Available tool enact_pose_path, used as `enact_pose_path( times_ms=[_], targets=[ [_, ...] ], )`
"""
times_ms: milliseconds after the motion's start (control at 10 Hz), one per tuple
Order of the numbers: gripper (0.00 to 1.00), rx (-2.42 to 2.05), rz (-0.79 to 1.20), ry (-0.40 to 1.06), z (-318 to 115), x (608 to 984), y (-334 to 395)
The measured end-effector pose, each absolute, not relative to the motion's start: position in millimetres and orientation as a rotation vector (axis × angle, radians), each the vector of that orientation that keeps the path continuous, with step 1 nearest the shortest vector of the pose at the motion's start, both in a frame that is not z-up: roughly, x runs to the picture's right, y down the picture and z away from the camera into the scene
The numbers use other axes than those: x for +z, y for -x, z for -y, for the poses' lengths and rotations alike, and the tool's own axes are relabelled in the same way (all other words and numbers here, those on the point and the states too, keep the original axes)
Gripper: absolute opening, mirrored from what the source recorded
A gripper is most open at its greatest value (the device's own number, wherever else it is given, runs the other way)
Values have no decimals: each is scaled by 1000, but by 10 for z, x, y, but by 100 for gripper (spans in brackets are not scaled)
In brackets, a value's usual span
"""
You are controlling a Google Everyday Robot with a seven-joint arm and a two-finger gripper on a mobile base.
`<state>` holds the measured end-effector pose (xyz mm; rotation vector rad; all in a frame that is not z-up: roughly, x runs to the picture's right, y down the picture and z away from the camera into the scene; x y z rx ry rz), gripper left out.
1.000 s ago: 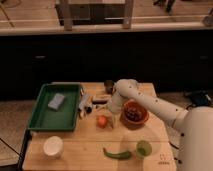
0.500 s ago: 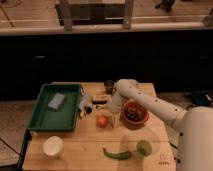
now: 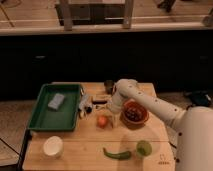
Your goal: Place apple in paper cup
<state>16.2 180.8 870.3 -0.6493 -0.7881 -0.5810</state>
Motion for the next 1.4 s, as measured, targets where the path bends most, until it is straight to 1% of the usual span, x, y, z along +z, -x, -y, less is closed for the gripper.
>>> enact_pose_path(
  times_ms=[1400],
  targets=[
    [80, -544, 797, 654, -1805, 8787, -197]
  ],
)
